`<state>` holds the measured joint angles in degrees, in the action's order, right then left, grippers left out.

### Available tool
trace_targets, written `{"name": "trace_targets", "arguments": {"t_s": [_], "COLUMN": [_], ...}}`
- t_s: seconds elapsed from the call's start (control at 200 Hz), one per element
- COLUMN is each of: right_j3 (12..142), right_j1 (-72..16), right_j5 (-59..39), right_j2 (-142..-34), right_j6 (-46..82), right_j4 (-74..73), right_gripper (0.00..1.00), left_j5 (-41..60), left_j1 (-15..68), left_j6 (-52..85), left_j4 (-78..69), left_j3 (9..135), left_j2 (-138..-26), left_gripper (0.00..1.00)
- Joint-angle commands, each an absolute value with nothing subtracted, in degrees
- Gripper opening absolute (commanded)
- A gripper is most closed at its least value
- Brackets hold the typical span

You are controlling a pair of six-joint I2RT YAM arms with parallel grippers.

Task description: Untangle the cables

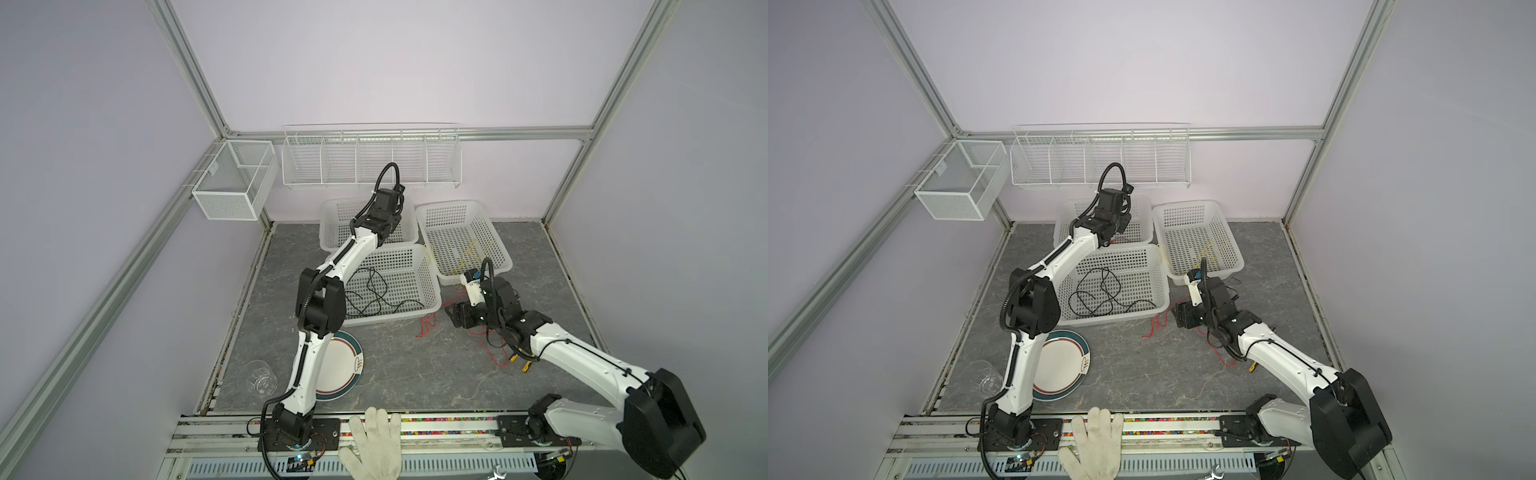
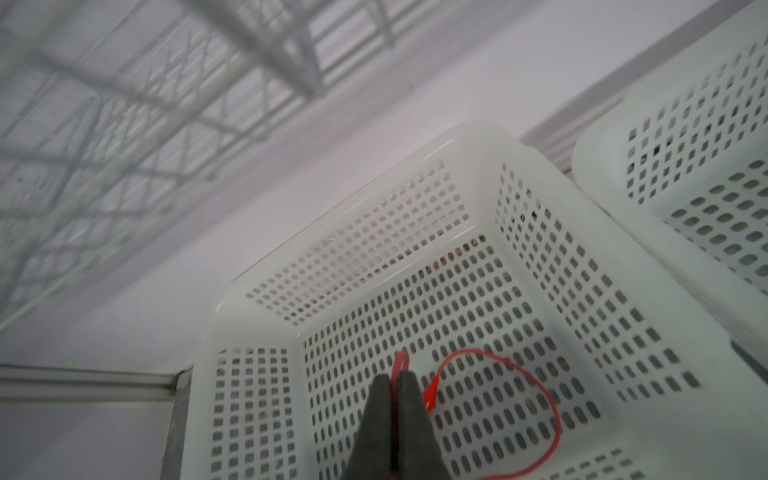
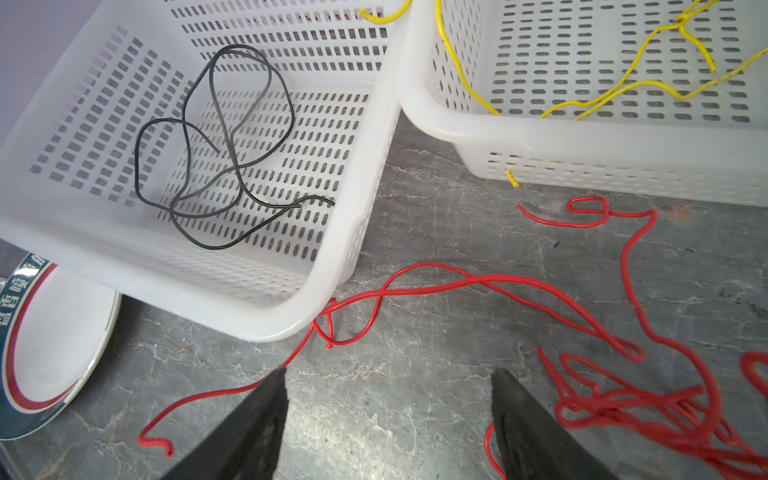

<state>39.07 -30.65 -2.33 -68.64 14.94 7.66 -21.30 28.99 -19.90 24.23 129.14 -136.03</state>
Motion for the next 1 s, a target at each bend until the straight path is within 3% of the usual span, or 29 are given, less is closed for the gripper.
{"name": "trace_targets", "arguments": {"t_s": [0.0, 0.08, 0.33, 0.53, 0.995], "right_j3": [37.6, 37.5, 37.1, 37.0, 36.3], "right_j1": [-31.0, -31.0, -31.0, -31.0, -30.7], "right_j5": [-1.6, -1.3, -0.6, 2.2, 5.4], "right_j2": [-67.0, -66.5, -65.5, -65.8, -64.1], "right_j6": [14.4, 14.4, 14.3, 15.7, 18.8], "right_j4": [9.1, 9.5, 10.0, 10.9, 13.9], "right_gripper": [0.78, 0.78, 0.79, 0.79, 0.8], "left_j5": [-19.8, -19.8, -18.3, -15.6, -15.1], "left_j1": [28.8, 28.8, 28.8, 29.2, 37.6], "left_j6": [-21.1, -20.8, -18.8, -17.5, -18.3], "left_j4": [30.8, 31.9, 30.1, 27.1, 17.4], "left_j3": [134.8, 136.1, 130.8, 124.4, 100.6], "left_j2": [-139.8, -140.9, -137.2, -131.5, -113.3], "left_gripper": [0.0, 0.02, 0.38, 0.56, 0.6]}}
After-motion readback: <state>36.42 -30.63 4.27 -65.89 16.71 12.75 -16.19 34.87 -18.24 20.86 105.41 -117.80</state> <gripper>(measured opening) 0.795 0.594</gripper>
